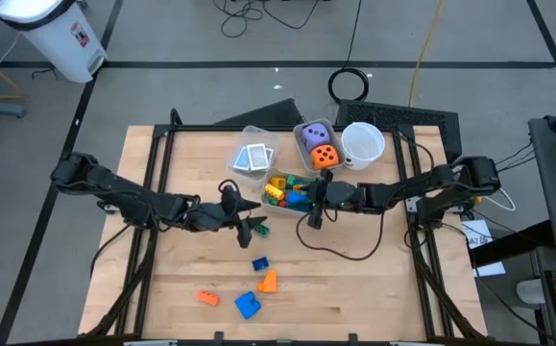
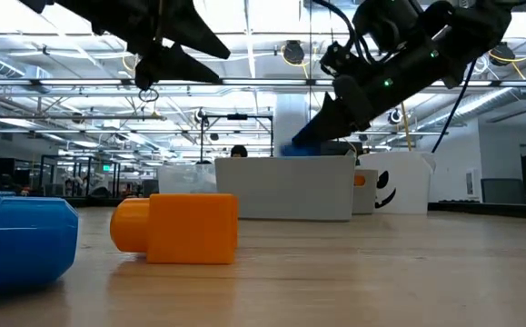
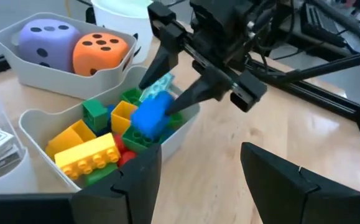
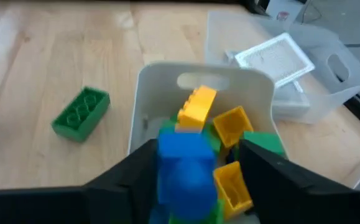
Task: Pick & Place Toys
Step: Put the blue game piece into the bottom gray bin, then put the green game piece into the bottom gray bin
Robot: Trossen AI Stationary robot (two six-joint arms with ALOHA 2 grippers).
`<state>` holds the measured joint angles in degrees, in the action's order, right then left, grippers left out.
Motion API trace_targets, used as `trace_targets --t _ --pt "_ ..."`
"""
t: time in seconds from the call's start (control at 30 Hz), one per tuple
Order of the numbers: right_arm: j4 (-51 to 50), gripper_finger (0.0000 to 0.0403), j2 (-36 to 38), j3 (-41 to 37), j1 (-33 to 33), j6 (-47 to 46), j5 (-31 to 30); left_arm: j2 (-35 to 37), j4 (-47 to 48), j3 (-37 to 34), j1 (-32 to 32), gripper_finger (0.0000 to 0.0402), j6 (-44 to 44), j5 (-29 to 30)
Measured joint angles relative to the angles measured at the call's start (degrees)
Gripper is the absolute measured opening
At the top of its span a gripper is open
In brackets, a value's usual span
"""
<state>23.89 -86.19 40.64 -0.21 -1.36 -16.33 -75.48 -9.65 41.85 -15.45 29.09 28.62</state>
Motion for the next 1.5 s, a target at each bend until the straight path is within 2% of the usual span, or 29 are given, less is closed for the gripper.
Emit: trace_targets --t 0.23,0.4,0.57,0.7,0.93,1.07,1.13,1.27,1.37,1.5 --pt "1.93 0.0281 0.32 0.00 0.09 -0.95 0.00 -0.31 2.28 0.00 0.36 0.0228 1.29 -0.09" --pt "3.16 0.0309 0.85 0.02 1.16 -0.18 0.07 -0.31 8.62 0.00 0.05 0.0228 3.52 -1.89" --pt "4.44 0.0312 0.83 0.00 2.31 2.48 0.10 -3.16 13.61 -0.02 -0.02 0.0228 1.14 -2.60" --pt "4.78 0.0309 0.81 0.00 2.54 2.65 0.10 -7.57 12.88 0.00 0.01 0.0228 -3.22 -3.23" --pt "4.70 0.0298 0.81 0.00 2.56 2.68 0.12 -11.58 12.16 0.00 1.22 0.0228 -20.42 -4.18" --pt "4.73 0.0299 0.81 0.00 2.56 2.79 0.14 -11.58 9.53 0.00 2.14 0.0228 -20.47 -8.03" --pt "4.59 0.0299 0.81 0.00 2.56 4.12 0.14 -11.56 8.07 0.00 2.75 0.0228 -17.45 -8.79" --pt "4.49 0.0297 1.01 0.00 2.56 5.45 0.23 -11.56 8.34 0.00 4.46 0.0235 -14.55 -13.93" --pt "4.32 0.0298 2.03 0.03 2.56 5.50 2.61 -11.56 9.36 0.00 4.89 0.0254 -18.36 -14.52" --pt "4.21 0.0298 3.46 0.04 2.58 5.50 5.54 -11.56 13.51 0.02 6.05 0.0284 -25.52 -18.39"
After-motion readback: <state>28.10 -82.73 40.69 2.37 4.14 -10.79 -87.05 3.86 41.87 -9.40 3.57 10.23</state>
